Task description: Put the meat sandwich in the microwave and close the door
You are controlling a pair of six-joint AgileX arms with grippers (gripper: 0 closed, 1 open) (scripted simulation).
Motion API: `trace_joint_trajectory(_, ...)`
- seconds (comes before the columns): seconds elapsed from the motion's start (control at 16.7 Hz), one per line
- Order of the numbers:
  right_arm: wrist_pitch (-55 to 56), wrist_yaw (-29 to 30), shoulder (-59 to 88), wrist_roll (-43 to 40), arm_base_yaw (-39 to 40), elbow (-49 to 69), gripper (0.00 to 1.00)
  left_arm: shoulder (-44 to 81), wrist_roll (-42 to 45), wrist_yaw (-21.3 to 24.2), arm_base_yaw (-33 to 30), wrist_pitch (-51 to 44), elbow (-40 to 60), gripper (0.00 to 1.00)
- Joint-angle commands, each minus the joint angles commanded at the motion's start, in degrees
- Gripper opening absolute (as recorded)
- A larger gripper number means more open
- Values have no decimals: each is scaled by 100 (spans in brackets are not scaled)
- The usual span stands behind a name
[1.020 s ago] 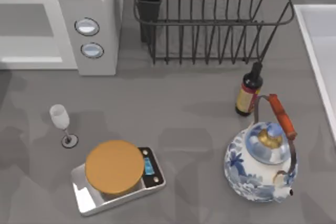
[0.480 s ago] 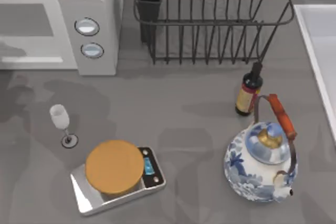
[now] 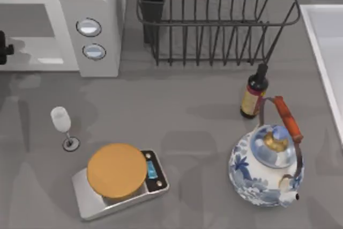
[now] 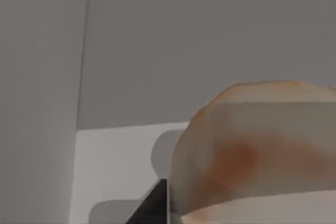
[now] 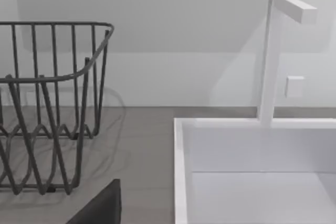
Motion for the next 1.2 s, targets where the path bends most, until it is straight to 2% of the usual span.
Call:
trace_joint_trajectory(0.24,0,0,0,0,0,0,100,480,-507,123,36,1752,-474,0)
trace_joint_trajectory(0.48,0,0,0,0,0,0,100,780,-718,109,57,2586,-801,0)
trace_joint_trajectory(0.96,0,0,0,0,0,0,100,791,-718,96,20,2614,-797,0)
trace_joint_trajectory(1.2,0,0,0,0,0,0,100,1241,-715,16,-31,2338,-13,0)
